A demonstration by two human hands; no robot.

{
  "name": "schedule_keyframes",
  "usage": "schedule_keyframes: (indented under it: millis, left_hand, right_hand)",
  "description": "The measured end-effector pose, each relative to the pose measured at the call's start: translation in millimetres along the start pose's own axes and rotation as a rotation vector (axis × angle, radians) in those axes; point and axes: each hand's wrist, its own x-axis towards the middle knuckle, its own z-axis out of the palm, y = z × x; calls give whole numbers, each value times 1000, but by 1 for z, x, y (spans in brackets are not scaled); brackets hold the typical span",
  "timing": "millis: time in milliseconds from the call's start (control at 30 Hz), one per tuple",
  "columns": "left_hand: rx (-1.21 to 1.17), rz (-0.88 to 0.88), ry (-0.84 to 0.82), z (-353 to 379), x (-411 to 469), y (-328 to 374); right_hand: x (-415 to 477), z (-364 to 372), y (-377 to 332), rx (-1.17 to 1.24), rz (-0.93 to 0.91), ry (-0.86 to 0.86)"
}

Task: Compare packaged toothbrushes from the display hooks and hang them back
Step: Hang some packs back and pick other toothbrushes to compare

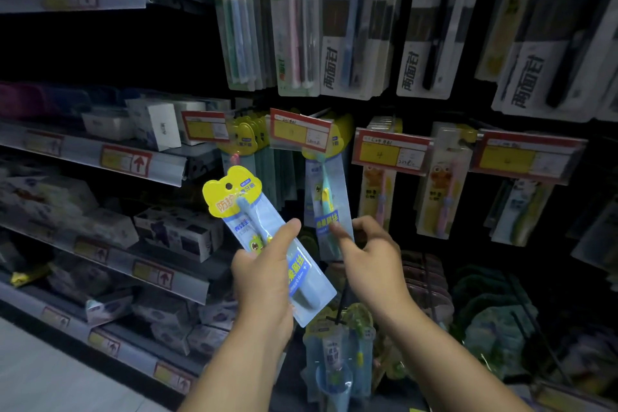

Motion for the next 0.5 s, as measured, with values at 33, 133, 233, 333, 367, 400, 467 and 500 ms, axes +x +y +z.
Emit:
schedule_keyframes:
  millis: [33, 133, 233, 333, 367, 400, 467, 500]
  left_hand:
    - [10, -16, -19, 1, -1, 0]
    - [11, -64, -77, 4, -5, -1]
    - [-2, -123, -114, 6, -9, -1]
    - [-21, -125, -137, 8, -12, -2]
    - [-22, -118, -148, 9, -14, -1]
    - [-26, -99, -157, 10, -14, -1]
    - [-25, -59, -164, 9, -12, -2]
    - [-24, -49, -159, 8, -11, -2]
  right_hand:
    - [2, 1, 1, 37, 51, 5]
    - [7, -1, 0, 57, 168, 28]
    - [13, -3, -4, -26, 214, 51]
    - [20, 0, 0, -117, 215, 68]
    - [23, 0, 1, -142, 212, 56]
    - [25, 1, 1, -153, 222, 38]
    - [30, 3, 6, -267, 232, 7]
    - [31, 3, 5, -343, 213, -9]
